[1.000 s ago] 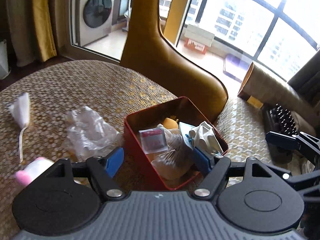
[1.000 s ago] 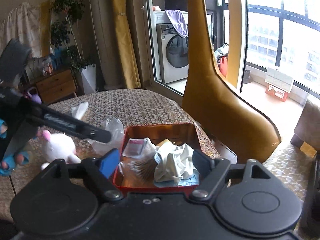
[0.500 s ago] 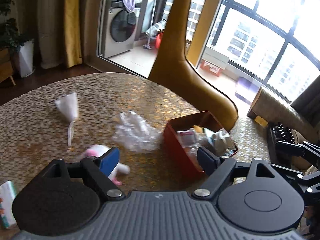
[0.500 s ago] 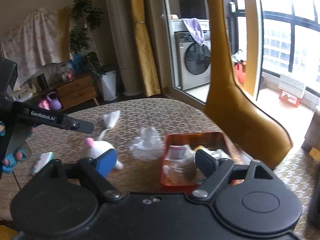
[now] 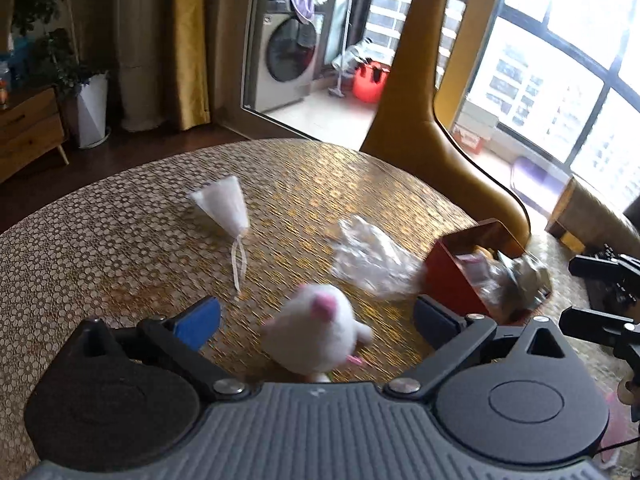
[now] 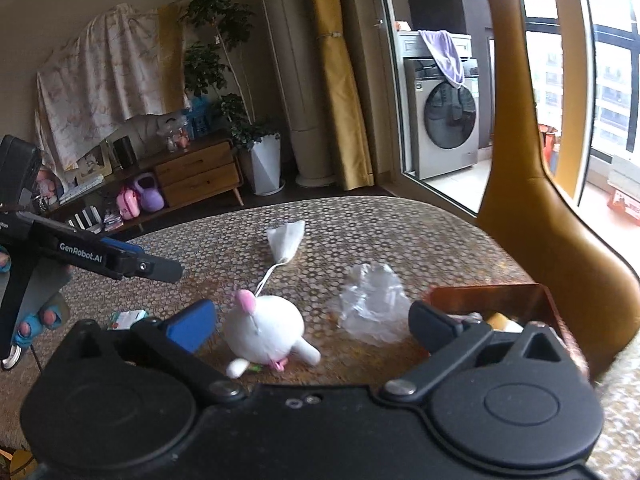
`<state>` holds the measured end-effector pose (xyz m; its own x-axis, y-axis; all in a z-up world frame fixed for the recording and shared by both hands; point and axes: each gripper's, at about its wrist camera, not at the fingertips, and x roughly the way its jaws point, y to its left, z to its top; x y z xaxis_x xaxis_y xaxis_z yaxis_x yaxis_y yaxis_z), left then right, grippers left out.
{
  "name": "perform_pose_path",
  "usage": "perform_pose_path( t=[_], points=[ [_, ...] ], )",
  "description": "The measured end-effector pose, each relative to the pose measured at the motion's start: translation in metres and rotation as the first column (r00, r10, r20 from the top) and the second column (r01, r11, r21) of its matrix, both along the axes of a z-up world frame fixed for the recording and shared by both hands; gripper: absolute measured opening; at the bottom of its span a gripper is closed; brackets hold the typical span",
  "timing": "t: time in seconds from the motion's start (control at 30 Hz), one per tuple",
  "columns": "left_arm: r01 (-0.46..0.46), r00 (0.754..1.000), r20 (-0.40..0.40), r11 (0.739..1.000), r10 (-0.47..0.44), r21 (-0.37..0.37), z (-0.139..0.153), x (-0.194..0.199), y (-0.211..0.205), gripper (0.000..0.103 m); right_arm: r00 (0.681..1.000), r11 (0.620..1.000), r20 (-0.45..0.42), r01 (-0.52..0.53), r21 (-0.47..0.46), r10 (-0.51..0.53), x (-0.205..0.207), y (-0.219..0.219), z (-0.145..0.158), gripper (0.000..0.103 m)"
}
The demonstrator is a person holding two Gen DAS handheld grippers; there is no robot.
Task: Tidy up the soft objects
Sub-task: 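Move both open grippers back over the mesh bag and plastic bag, then grasp the white mesh bag with the left gripper while the right gripper grasps the clear plastic bag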
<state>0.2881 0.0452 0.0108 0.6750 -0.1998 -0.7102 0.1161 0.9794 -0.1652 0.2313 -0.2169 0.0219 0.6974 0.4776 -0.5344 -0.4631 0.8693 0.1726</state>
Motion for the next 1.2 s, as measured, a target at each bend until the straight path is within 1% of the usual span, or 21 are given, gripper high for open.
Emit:
perform_pose_path(
  t=[0.1, 0.23, 0.33, 0.37, 0.5, 0.67, 0.73, 0.83, 0.93, 1.07, 1.2],
  points=[
    [-0.019, 1.000, 0.005, 1.000, 0.019, 0.018, -0.015, 0.017, 0.013, 0.103, 1.000, 1.000, -0.007, -0.005, -0.004, 0.005, 0.017, 0.013, -0.013, 0.103],
    [-0.063, 0.997, -0.041, 0.998, 0.062, -0.023, -0.036, 0.050, 0.030, 0.103, 1.000, 1.000, -0.028, 0.001, -0.019, -0.001, 0.047, 0.026, -0.035, 0.103],
    [-0.104, 0.994, -0.047, 0.993, 0.102, -0.050, -0.051, 0.075, 0.042, 0.103, 0.998, 0.999, -0.055, 0.001, -0.034, -0.003, 0.071, 0.032, -0.050, 0.103],
    [-0.121, 0.992, -0.047, 0.991, 0.119, -0.048, -0.056, 0.084, 0.045, 0.103, 0.998, 0.999, -0.067, -0.003, -0.039, 0.001, 0.080, 0.034, -0.056, 0.103],
    [-0.170, 0.984, -0.056, 0.986, 0.169, -0.004, -0.073, 0.122, 0.048, 0.103, 0.994, 0.997, -0.106, -0.006, -0.072, -0.002, 0.115, 0.044, -0.076, 0.103],
    [-0.188, 0.980, -0.056, 0.981, 0.191, 0.043, -0.096, 0.171, 0.041, 0.103, 0.989, 0.994, -0.143, 0.008, -0.106, -0.023, 0.153, 0.056, -0.102, 0.103],
    [-0.195, 0.977, -0.074, 0.980, 0.198, 0.050, -0.107, 0.189, 0.039, 0.103, 0.988, 0.993, -0.153, 0.011, -0.119, -0.029, 0.165, 0.061, -0.113, 0.103],
    [-0.208, 0.970, -0.109, 0.974, 0.217, 0.090, -0.127, 0.215, 0.035, 0.103, 0.981, 0.992, -0.189, 0.010, -0.128, -0.035, 0.184, 0.066, -0.130, 0.103],
    [-0.217, 0.965, -0.126, 0.969, 0.232, 0.117, -0.143, 0.231, 0.031, 0.103, 0.976, 0.990, -0.215, 0.002, -0.138, -0.032, 0.200, 0.068, -0.143, 0.103],
    [-0.218, 0.961, -0.142, 0.964, 0.239, 0.151, -0.159, 0.249, 0.027, 0.103, 0.973, 0.986, -0.230, -0.002, -0.166, -0.037, 0.211, 0.071, -0.156, 0.103],
    [-0.225, 0.955, -0.158, 0.959, 0.252, 0.171, -0.171, 0.263, 0.023, 0.103, 0.978, 0.979, -0.206, -0.001, -0.204, -0.041, 0.214, 0.074, -0.161, 0.103]
  ],
)
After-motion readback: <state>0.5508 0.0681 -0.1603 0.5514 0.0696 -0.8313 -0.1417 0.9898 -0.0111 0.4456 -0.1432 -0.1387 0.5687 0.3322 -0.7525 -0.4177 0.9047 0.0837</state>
